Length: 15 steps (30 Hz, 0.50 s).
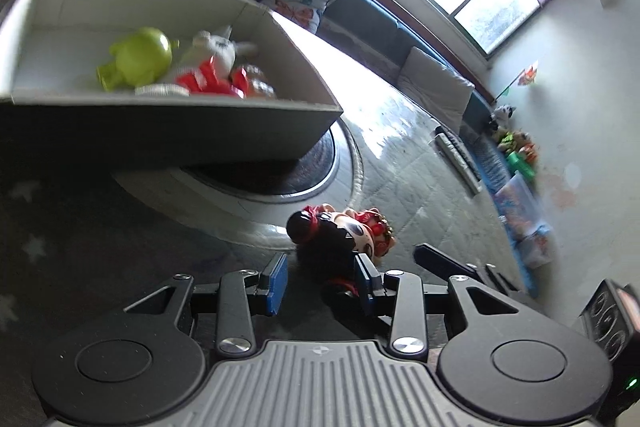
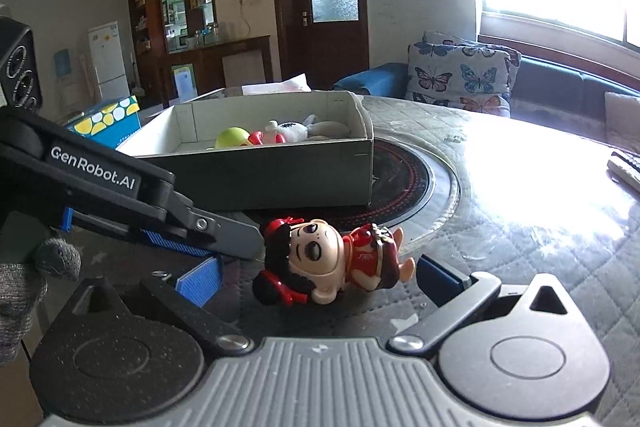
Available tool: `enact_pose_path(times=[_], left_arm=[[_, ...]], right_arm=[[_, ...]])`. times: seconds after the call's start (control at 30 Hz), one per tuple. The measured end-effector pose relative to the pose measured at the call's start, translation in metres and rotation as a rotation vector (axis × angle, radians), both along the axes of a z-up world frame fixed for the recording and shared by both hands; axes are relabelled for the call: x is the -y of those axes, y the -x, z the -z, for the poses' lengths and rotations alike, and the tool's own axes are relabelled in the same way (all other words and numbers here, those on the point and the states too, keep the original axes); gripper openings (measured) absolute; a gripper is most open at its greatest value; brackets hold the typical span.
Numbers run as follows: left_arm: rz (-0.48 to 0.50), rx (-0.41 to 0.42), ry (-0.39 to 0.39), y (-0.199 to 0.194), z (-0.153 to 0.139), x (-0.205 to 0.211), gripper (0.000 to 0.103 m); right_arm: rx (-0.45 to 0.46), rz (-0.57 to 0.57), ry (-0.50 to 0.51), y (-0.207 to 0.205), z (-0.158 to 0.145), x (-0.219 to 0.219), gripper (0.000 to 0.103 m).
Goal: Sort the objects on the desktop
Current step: 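Move both grippers down to the doll figure in red outfit, then close both grippers around the doll figure and lift it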
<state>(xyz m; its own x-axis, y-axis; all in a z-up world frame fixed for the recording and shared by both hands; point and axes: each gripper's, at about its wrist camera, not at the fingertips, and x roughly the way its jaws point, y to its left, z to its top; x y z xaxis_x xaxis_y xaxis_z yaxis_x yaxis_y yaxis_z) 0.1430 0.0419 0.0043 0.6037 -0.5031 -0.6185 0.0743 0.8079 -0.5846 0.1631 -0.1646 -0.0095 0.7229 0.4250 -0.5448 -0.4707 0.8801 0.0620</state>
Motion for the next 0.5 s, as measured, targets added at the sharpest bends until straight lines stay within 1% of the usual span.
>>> enact_pose_path(times=[0.17, 0.27, 0.37, 0.5], left_arm=[[-0.017, -0.025, 0.125, -0.007, 0.009, -0.009, 0.039], [-0.035, -0.037, 0.176, -0.011, 0.013, -0.012, 0.039], [-0.045, -0.051, 0.208, -0.016, 0.019, -0.013, 0.039], [-0.055, -0.071, 0.226, -0.021, 0.025, -0.010, 0.039]], right_arm=[[0.009, -0.027, 0.030, -0.008, 0.004, -0.006, 0.103], [0.011, -0.036, 0.053, -0.016, 0.007, -0.010, 0.103], [0.010, -0.049, 0.071, -0.020, 0.010, -0.014, 0.103], [0.012, -0.061, 0.109, -0.025, 0.014, -0.020, 0.103]])
